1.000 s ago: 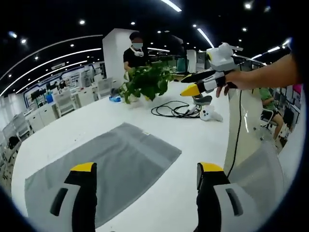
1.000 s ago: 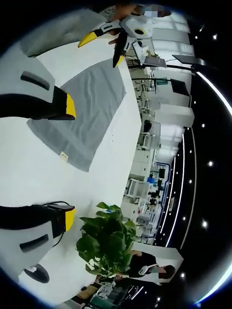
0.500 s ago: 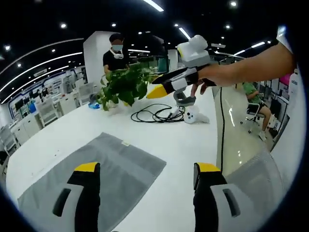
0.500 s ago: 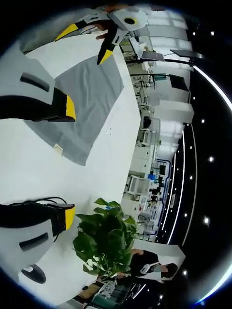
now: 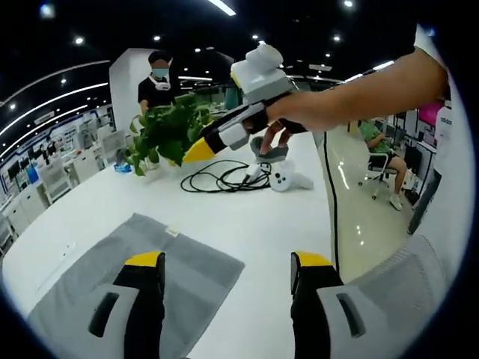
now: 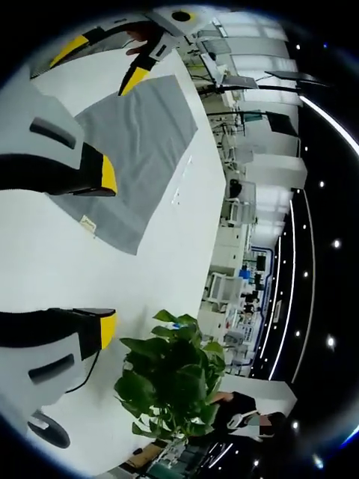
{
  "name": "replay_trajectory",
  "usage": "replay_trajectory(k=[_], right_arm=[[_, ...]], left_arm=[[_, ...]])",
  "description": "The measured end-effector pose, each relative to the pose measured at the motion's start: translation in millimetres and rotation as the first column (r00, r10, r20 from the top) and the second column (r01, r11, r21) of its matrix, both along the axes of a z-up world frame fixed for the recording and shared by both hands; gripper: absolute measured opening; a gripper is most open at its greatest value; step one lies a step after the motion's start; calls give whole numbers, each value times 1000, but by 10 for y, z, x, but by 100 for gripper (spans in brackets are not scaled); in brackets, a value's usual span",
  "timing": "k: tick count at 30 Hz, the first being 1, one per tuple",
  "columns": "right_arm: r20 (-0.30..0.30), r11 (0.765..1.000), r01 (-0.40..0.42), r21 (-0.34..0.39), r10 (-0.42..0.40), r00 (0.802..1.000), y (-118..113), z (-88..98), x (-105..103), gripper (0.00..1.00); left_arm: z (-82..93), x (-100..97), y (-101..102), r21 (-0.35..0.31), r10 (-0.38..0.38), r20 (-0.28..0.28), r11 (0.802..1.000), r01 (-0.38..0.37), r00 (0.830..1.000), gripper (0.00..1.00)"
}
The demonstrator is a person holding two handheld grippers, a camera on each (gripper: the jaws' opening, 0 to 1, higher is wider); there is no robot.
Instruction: Fold the towel on the table until its edges align and the towel forms a compact rectangular stack.
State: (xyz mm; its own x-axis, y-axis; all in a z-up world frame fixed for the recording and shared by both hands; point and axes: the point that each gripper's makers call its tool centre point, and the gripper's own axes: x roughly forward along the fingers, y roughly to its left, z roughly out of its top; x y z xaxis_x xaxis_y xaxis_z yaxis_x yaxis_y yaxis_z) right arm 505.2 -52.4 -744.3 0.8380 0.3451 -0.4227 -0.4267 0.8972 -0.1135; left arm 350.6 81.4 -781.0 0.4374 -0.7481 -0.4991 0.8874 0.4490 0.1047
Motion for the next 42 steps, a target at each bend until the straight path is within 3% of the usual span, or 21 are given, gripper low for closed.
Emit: replay_trajectory(k=[2,10,21,24,26,28,42], right_arm=[[-19,1000,-2,17,2,1000,25,-57,59,61],[-55,999,-5,51,8,998,54,-238,280,60],[-118,997,-4,83,14,993,172,-589,562,56],[-127,997,-11,82,21,992,201,-654,626,55],[-137,996,-16,85,27,990,234,-702,664,54],[-144,996,-19,89,32,989,257,-733,686,54],[-192,993,-30,115,52,980,427,-950,911,54]], left_arm=[[-87,-13,-51,70,-54,42,996,51,998,63],[-327,22,-234,82,-67,-11,994,67,998,57],[-702,135,-371,112,-26,-130,993,41,991,38],[-788,172,-418,124,-22,-130,992,38,991,37],[-838,222,-430,144,-19,-97,989,33,995,33],[-872,235,-449,143,-15,-105,989,30,994,29],[-1226,329,-543,167,-13,-175,985,42,985,29]])
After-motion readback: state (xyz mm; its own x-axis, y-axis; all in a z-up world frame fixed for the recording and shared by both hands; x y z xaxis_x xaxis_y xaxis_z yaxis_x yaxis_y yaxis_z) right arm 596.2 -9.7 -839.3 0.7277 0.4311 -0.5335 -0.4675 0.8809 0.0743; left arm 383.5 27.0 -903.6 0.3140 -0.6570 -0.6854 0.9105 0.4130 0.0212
